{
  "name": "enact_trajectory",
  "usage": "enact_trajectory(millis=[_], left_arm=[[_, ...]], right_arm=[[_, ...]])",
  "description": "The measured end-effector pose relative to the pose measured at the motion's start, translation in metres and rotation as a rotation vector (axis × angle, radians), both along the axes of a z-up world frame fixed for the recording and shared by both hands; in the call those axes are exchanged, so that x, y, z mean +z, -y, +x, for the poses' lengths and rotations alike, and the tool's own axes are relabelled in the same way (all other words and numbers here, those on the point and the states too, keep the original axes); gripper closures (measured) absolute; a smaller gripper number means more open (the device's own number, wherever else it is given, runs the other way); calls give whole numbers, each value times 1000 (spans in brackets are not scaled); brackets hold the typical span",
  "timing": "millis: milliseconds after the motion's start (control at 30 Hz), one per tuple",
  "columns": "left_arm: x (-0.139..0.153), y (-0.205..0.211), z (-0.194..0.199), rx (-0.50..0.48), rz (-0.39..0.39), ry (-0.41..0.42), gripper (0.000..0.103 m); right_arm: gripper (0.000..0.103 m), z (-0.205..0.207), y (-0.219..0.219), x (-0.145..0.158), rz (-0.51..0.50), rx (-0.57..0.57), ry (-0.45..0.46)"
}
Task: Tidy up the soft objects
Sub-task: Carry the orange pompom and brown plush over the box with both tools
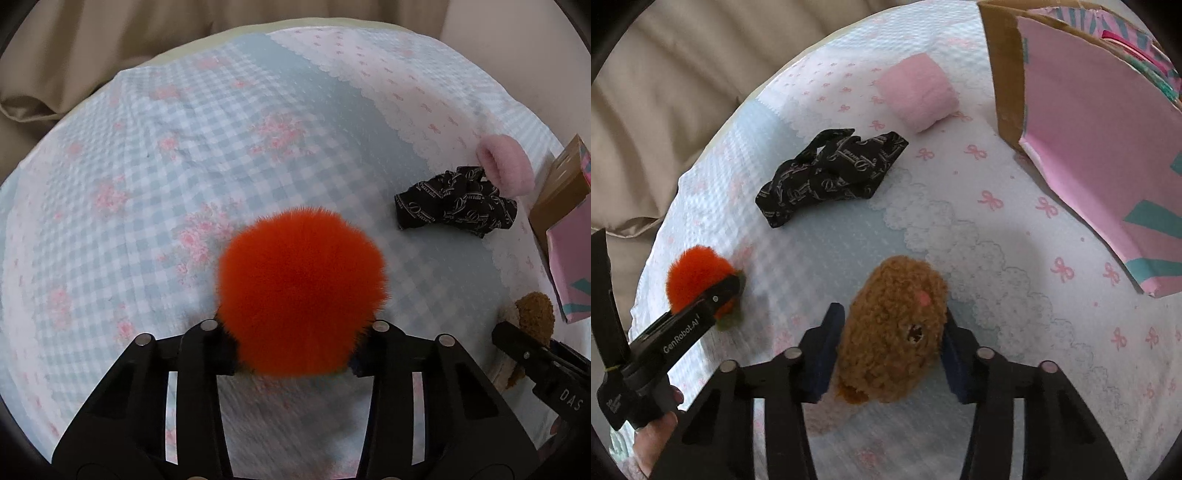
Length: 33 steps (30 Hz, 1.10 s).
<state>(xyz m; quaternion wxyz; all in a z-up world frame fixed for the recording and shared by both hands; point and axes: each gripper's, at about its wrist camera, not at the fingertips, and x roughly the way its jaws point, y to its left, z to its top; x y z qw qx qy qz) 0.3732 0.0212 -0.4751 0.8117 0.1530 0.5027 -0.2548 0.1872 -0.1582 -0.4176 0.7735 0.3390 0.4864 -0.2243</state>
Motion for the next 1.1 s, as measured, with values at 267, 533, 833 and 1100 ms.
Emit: enact_trajectory(millis=[267, 533, 833, 1100], left_arm=[[16, 0, -7, 9, -1, 17, 69], [70, -3, -26, 51, -27, 48, 69], [179, 5, -82, 97, -34, 136, 69], [275, 28, -143, 191, -86, 177, 69]], right_arm=[[66, -3, 3, 13, -4, 4, 23], [66, -18, 14, 69, -17, 12, 80], [66, -30, 27, 177, -70, 111, 175], [66, -55, 66, 274, -75, 211, 255]])
